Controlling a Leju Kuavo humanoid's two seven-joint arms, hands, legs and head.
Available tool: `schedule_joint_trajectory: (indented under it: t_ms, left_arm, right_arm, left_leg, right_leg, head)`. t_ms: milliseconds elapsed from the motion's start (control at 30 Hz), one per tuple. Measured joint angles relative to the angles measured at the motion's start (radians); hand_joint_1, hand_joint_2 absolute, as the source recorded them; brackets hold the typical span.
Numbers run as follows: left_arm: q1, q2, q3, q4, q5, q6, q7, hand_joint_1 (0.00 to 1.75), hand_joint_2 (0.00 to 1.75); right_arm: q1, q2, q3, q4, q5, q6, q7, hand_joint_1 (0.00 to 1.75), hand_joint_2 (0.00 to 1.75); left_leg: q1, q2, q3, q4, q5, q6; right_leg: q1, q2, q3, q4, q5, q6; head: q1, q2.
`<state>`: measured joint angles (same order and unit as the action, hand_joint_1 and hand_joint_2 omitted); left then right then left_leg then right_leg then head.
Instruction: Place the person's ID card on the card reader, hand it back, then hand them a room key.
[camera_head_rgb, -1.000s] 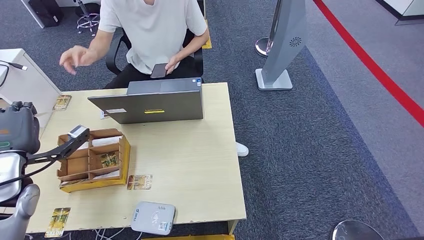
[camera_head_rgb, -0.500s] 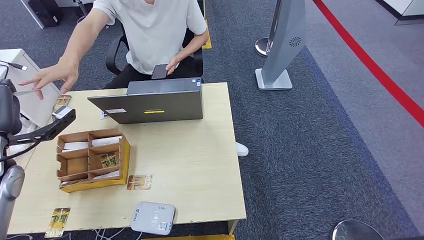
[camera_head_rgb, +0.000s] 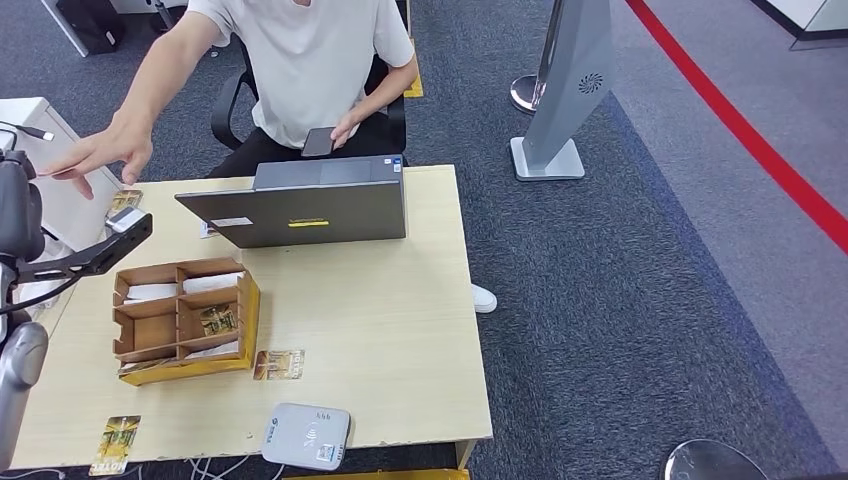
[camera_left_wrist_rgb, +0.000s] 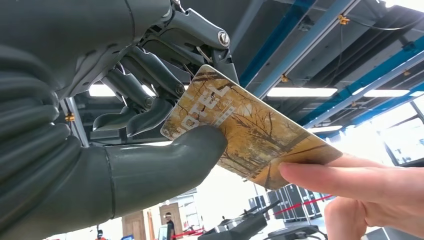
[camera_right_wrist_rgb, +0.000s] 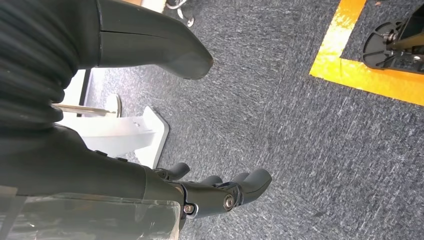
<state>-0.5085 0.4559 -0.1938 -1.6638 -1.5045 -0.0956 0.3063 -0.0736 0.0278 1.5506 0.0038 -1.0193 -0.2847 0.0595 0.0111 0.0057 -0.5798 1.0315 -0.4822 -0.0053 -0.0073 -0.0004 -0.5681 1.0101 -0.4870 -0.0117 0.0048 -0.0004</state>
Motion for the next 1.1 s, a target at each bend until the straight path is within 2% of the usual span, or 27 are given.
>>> schedule_joint_trajectory:
  t_ms: [33, 200, 467, 767, 1100]
  left_arm:
    - [0.000, 0.000, 0.000, 0.003, 0.000, 0.001, -0.006, 0.00, 1.75]
    - [-0.001, -0.004, 0.006, 0.014, 0.000, 0.010, -0.033, 0.00, 1.75]
    - [0.010, -0.009, 0.025, 0.019, 0.000, 0.012, -0.027, 0.00, 1.75]
    - [0.064, -0.021, 0.111, 0.018, 0.000, 0.018, -0.062, 0.00, 1.75]
    - [0.086, -0.019, 0.143, 0.019, 0.000, 0.016, -0.055, 0.00, 1.75]
  right_arm:
    - [0.000, 0.000, 0.000, 0.000, 0.000, 0.000, 0.000, 0.00, 1.75]
    - [-0.001, 0.001, 0.000, 0.000, -0.001, -0.002, 0.003, 0.00, 1.75]
    - [0.000, 0.004, 0.000, 0.000, -0.001, -0.008, 0.006, 0.00, 1.75]
    - [0.000, 0.005, 0.000, 0.000, -0.005, -0.014, 0.007, 0.00, 1.75]
    - [0.000, 0.005, 0.000, 0.000, -0.012, -0.014, 0.008, 0.00, 1.75]
  left_leg:
    - [0.000, 0.000, 0.000, 0.000, 0.000, 0.000]
    - [0.000, 0.000, 0.000, 0.000, 0.000, 0.000]
    - [0.000, 0.000, 0.000, 0.000, 0.000, 0.000]
    - [0.000, 0.000, 0.000, 0.000, 0.000, 0.000]
    - [0.000, 0.000, -0.001, 0.000, 0.000, 0.000]
  right_leg:
    - [0.000, 0.000, 0.000, 0.000, 0.000, 0.000]
    - [0.000, 0.000, 0.000, 0.000, 0.000, 0.000]
    - [0.000, 0.000, 0.000, 0.000, 0.000, 0.000]
    - [0.000, 0.000, 0.000, 0.000, 0.000, 0.000]
    - [0.000, 0.000, 0.000, 0.000, 0.000, 0.000]
  head:
    - [0.000, 0.000]
    - [0.000, 0.000]
    - [0.000, 0.000]
    - [0.000, 0.000]
    - [0.000, 0.000]
